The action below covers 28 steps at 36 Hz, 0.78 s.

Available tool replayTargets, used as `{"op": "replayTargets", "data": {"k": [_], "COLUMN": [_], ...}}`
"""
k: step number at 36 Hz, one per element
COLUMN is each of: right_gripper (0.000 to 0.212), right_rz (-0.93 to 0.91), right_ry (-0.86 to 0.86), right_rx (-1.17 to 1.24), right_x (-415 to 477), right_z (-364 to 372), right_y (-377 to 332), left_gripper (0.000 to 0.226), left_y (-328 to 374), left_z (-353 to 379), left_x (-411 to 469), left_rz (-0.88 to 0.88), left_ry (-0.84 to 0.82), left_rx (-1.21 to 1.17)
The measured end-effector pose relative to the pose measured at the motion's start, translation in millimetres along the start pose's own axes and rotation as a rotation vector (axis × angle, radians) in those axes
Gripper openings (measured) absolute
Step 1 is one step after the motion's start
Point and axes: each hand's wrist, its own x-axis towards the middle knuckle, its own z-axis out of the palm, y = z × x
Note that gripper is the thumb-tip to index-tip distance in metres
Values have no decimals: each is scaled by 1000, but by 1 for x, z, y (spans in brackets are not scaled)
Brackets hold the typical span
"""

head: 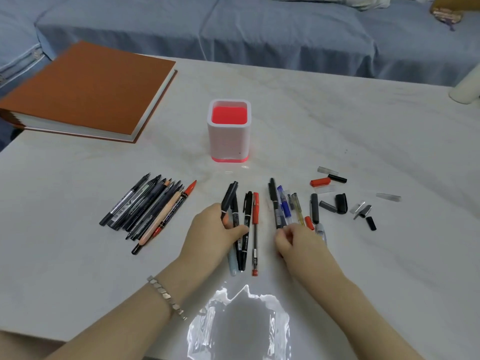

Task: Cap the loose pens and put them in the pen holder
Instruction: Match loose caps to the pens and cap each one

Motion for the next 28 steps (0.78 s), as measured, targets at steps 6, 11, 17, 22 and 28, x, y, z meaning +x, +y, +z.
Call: {"op": "replayTargets", "data": {"k": [6, 11, 17, 22, 28], "right_gripper": [36, 29, 30, 27, 30], "right_rz": [1, -70, -223, -244, -248], "right_ry": [-93, -197, -34, 133, 157], "right_rx": [409, 625, 306, 54, 292], "right_x": [-14, -22, -31, -40, -45], "right_z": [-14, -24, -19, -23, -26], "right_y": [4, -3, -16, 2, 7], "left_gripper": [33, 42, 48, 35, 13], "left_y": [18, 35, 42, 34, 38], "left_z": [-2, -9, -2, -27, -43], "left_x": [-7, -20, -31, -8, -5], "left_rz": [75, -77, -198, -261, -395], "left_ry": [46, -59, -18, 308, 217], "left_rx": [78, -607, -1041, -1247, -1488]}}
